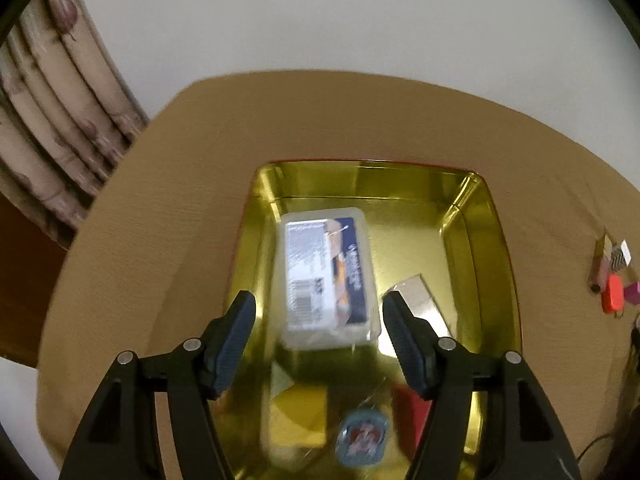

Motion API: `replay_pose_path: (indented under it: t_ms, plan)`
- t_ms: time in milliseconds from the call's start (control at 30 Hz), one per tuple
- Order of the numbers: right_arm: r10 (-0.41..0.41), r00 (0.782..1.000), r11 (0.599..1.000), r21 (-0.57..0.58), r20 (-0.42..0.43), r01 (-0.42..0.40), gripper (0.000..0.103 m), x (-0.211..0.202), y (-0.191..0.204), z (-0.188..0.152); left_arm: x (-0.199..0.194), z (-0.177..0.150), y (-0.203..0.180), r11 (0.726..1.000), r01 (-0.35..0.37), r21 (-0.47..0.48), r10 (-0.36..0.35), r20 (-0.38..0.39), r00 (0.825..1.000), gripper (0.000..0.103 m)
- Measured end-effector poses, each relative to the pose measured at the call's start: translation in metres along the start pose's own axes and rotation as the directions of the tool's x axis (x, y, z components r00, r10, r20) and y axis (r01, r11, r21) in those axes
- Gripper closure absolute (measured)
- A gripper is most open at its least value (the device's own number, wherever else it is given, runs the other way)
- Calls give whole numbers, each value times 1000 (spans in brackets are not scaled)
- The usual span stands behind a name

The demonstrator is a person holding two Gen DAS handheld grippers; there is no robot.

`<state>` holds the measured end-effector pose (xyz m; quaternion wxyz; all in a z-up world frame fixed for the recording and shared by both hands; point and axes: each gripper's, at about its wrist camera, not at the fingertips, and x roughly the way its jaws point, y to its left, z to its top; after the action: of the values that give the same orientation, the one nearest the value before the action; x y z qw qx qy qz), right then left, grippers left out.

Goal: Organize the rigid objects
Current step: 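Open the left gripper to release the labelled box in the tin, then carry the clear red-filled box with the right gripper and lower it into the tin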

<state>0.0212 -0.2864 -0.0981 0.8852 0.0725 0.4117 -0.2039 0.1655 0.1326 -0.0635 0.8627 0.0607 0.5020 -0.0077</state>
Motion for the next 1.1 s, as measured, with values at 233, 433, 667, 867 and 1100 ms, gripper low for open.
replay_pose_path:
  t_ms: [233,433,667,867,1100]
  plan:
    - [0,1000,1000,3,-1,0,39,0,0,0,-39,-27,17,997,-77,26,75,87,993,39]
    - [0,1000,1000,1,-1,0,39,1,-3,1,-51,-42,36,997,-76,-25,78,107,991,39]
    - [-3,1000,1000,0,-1,3,39,1,0,0,-62,-60,42,995,-87,-56,94,143,985,39]
    - [-4,1000,1000,2,-1,4,39,0,0,0,-74,-67,52,994,-61,-87,77,192,978,39]
    - [-5,1000,1000,1,-2,5,39,0,0,0,-67,-75,50,996,-46,-73,56,151,987,39]
